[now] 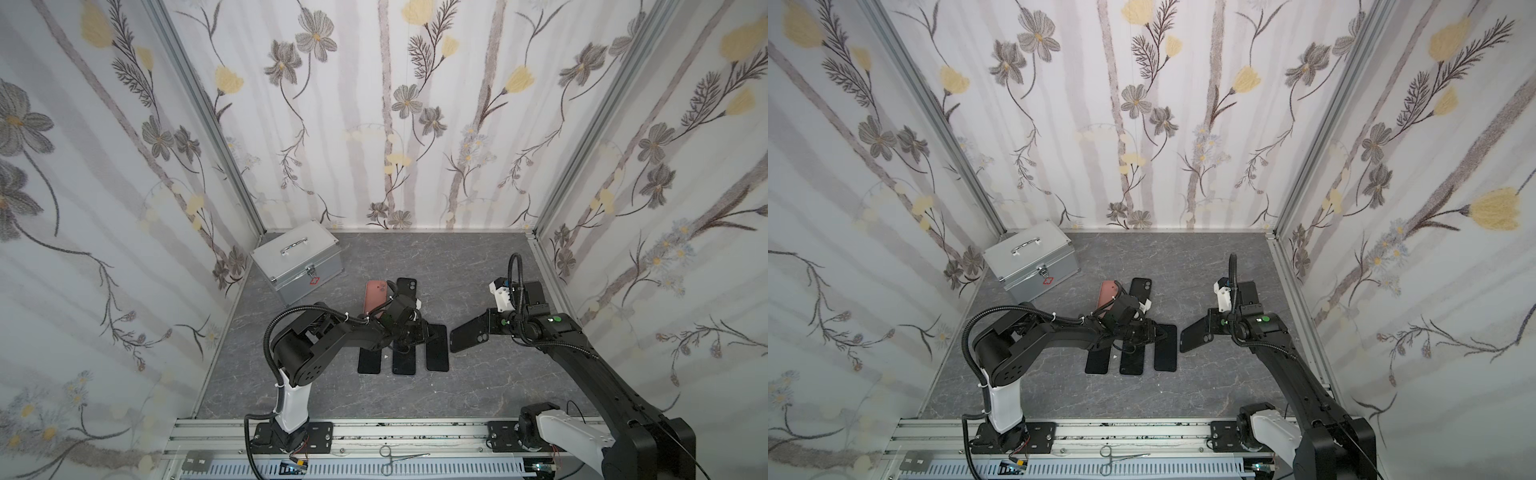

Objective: Take the phone out of the phone case
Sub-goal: Place the phone at the center of the table, then place the phone case at the center of the table.

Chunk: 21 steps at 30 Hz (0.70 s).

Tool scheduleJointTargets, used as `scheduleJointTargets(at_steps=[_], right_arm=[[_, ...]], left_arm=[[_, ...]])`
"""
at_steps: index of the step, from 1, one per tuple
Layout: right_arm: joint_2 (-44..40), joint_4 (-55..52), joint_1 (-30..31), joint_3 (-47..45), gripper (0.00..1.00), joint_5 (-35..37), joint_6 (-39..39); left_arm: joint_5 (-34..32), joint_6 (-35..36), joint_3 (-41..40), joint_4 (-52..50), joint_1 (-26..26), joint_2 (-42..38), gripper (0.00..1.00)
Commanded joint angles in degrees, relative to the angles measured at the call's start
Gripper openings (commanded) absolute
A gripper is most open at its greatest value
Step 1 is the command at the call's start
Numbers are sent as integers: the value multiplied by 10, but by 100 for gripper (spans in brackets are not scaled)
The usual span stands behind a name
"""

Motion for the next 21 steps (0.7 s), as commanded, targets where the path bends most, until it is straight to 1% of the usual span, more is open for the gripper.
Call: scheduleJointTargets(at_steps=[1, 10, 13, 15, 16, 18, 21], right_arm=[[-7, 14, 0, 7, 0, 22, 7], [-15, 11, 0, 14, 0, 25, 8], [-36, 9, 0, 24, 0, 39, 9], [-68, 30, 0, 25, 0, 23, -3], [-78, 41, 1, 26, 0, 2, -14], [-85, 53, 1, 33, 0, -73, -38], [-68, 49, 5, 47, 0, -171, -67]], left_arm=[[-16, -4, -3, 4, 0, -10, 41], [-41, 5, -3, -11, 0, -29, 44], [-58, 33, 8, -36, -1, -52, 45], [-73, 74, 18, -42, -2, -81, 46], [-75, 97, 23, -46, -3, -94, 46], [-86, 168, 40, -65, -3, -126, 43], [-124, 305, 61, -118, -4, -166, 42]])
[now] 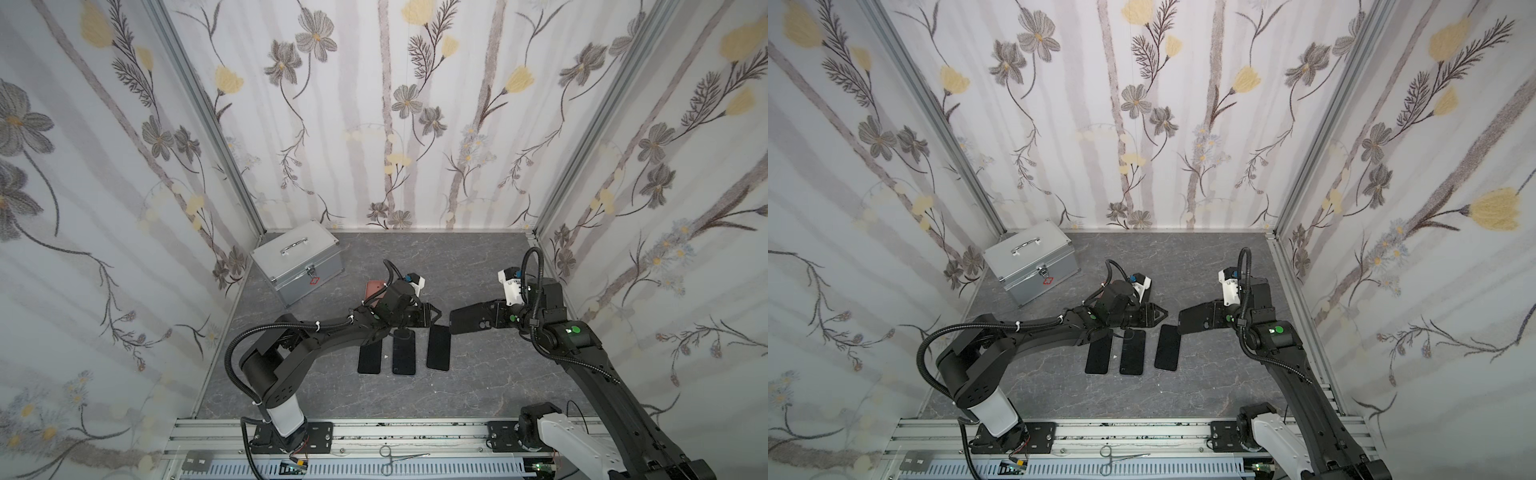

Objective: Take the phone out of the phone case
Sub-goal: Place the phone case at the center of the table.

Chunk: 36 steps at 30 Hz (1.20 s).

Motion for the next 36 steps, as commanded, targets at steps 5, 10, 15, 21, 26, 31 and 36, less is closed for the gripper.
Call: scheduleJointTargets(at_steps=[5, 10, 15, 21, 26, 31, 36], right_arm=[[51, -4, 30, 36, 0, -187, -78], [74, -8, 40, 45, 0, -247, -80], [90, -18, 51, 54, 0, -265, -91], [98, -27, 61, 60, 0, -264, -94], [102, -37, 65, 62, 0, -259, -102], [104, -32, 67, 60, 0, -256, -100], [101, -23, 67, 64, 0, -246, -92]], left_arm=[[-11, 347, -15, -77, -2, -101, 50], [44, 453, -51, -95, -8, -152, 55], [46, 485, -49, -121, -14, -158, 54], [43, 496, -40, -127, -19, -147, 46], [46, 503, -37, -129, -22, -144, 31], [51, 504, -34, -131, -25, -142, 7], [39, 489, -29, -131, -27, -136, 0]])
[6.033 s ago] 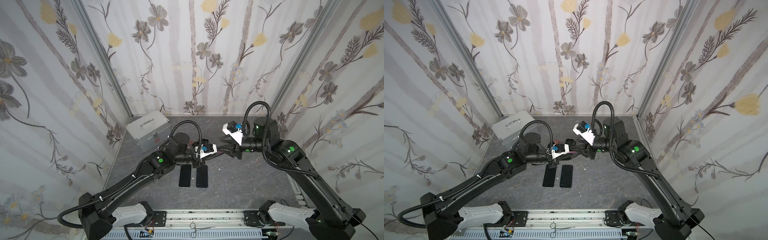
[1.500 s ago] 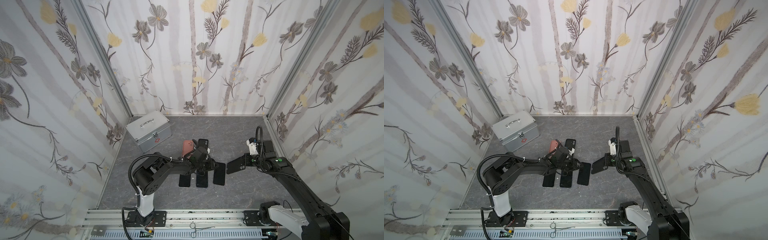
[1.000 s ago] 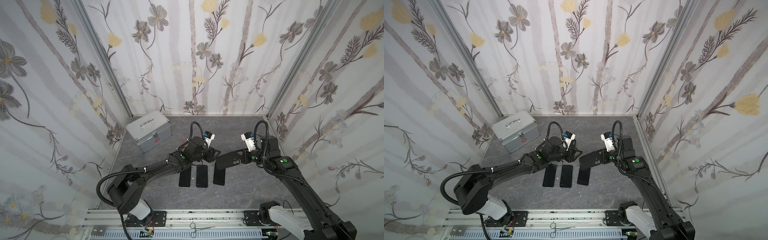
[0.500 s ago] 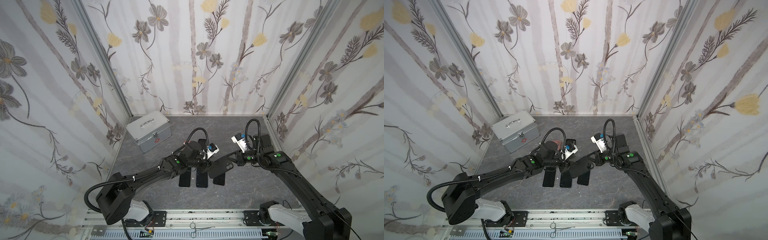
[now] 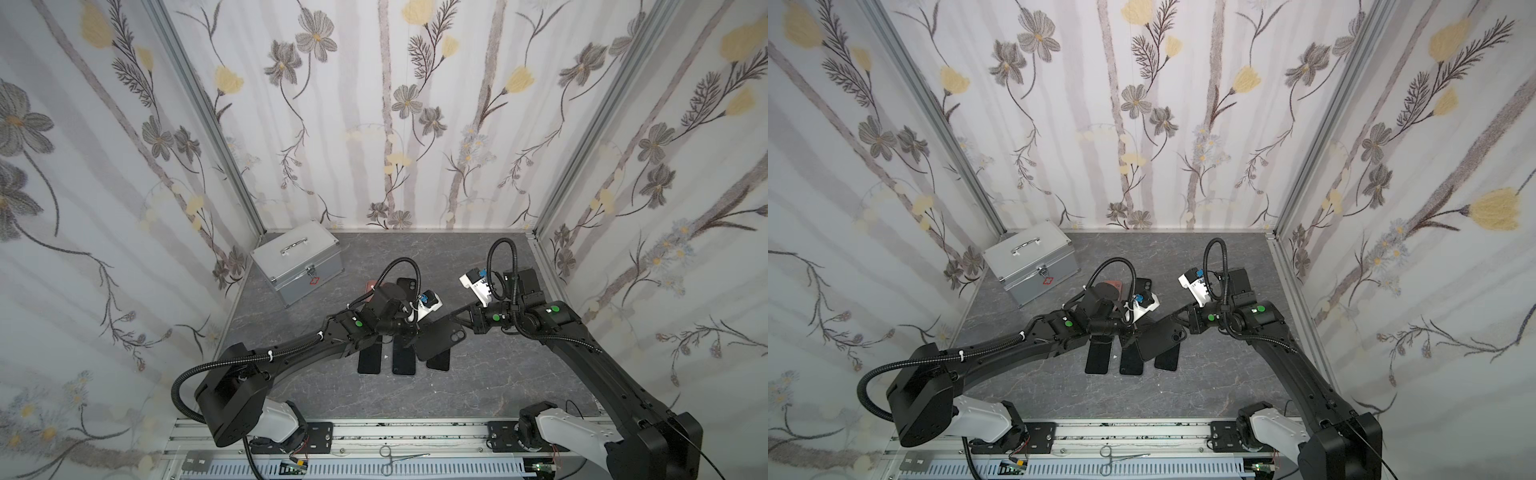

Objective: Take the phone out of the phone case
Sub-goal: Place the phone case at the center of the table.

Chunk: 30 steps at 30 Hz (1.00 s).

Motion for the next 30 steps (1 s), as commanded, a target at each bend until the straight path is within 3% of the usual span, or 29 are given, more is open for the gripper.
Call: scheduleJointTargets(at_steps=[1, 5, 6, 8, 11, 16, 23, 30], right_arm=[[-2, 29, -1, 6, 9, 13, 6], [-45, 115, -27, -33, 70, 164, 131], [-60, 134, -38, -47, 79, 219, 169], [-90, 165, -54, -70, 85, 309, 230], [-128, 191, -60, -97, 97, 407, 262], [-140, 173, -67, -121, 100, 510, 303], [-168, 199, -68, -160, 100, 487, 292], [-172, 182, -68, -159, 100, 499, 267]], left_arm=[[-14, -18, 14, 6, -2, 11, 0], [-105, -128, 68, 6, -1, 77, 0], [-122, -158, 85, 6, -1, 98, 0], [-158, -213, 121, 6, -1, 142, 0], [-198, -275, 176, 5, 0, 207, 0], [-272, -332, 274, -16, 1, 294, 0], [-380, -396, 468, -194, 8, 429, 0], [-367, -448, 569, -288, 23, 507, 0]])
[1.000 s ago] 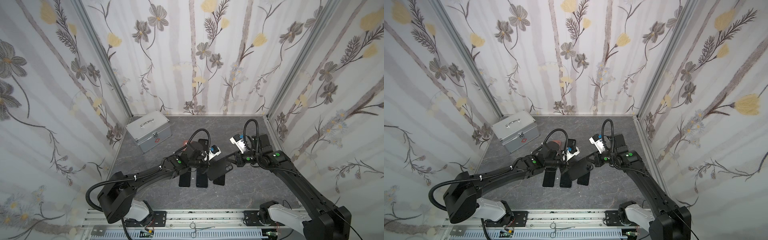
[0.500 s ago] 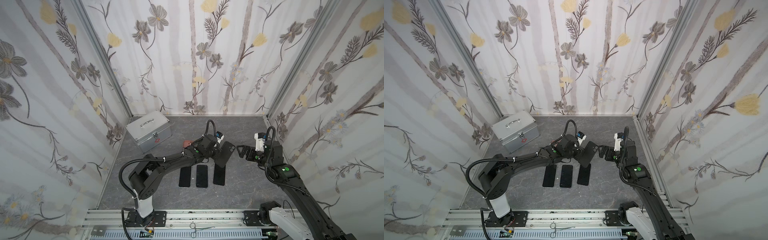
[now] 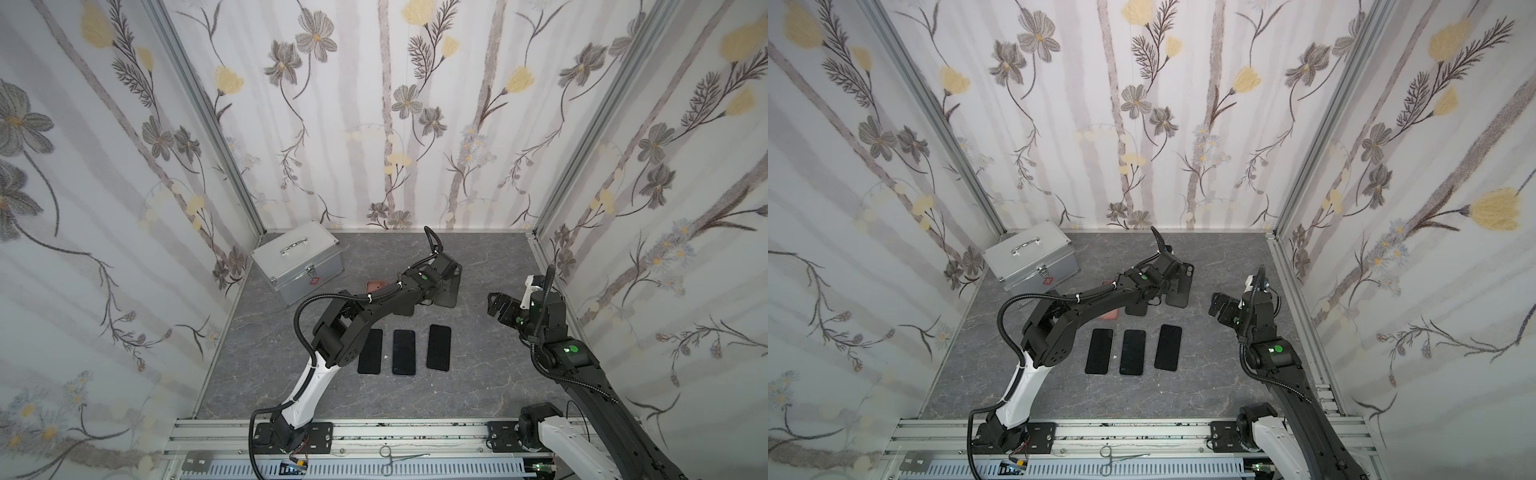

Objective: Take the phone out of the phone case
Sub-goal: Place the phone case at the center of the table.

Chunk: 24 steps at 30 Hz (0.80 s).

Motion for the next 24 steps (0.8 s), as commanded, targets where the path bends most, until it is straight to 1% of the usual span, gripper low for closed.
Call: scheduleJointTargets(at_steps=[1, 7, 14, 17, 19, 20, 22, 24], right_arm=[[5, 17, 0, 6, 100, 17, -18], [6, 13, 1, 7, 100, 16, -24], [9, 8, 1, 10, 100, 14, -28], [9, 6, 1, 9, 100, 12, -28], [7, 7, 0, 9, 100, 12, -29], [5, 9, 0, 9, 100, 12, -29], [-2, 20, 0, 7, 100, 14, -33], [-8, 37, 1, 6, 100, 19, -34]], left_arm=[[-11, -41, 27, -66, 6, 20, 0], [-4, -54, 53, -94, 11, 48, 0], [6, -60, 62, -101, 12, 64, 0], [8, -65, 62, -102, 13, 67, 12], [6, -64, 61, -103, 14, 63, 24], [5, -63, 61, -103, 14, 58, 28], [3, -58, 62, -103, 13, 40, 37], [0, -52, 62, -101, 13, 14, 44]])
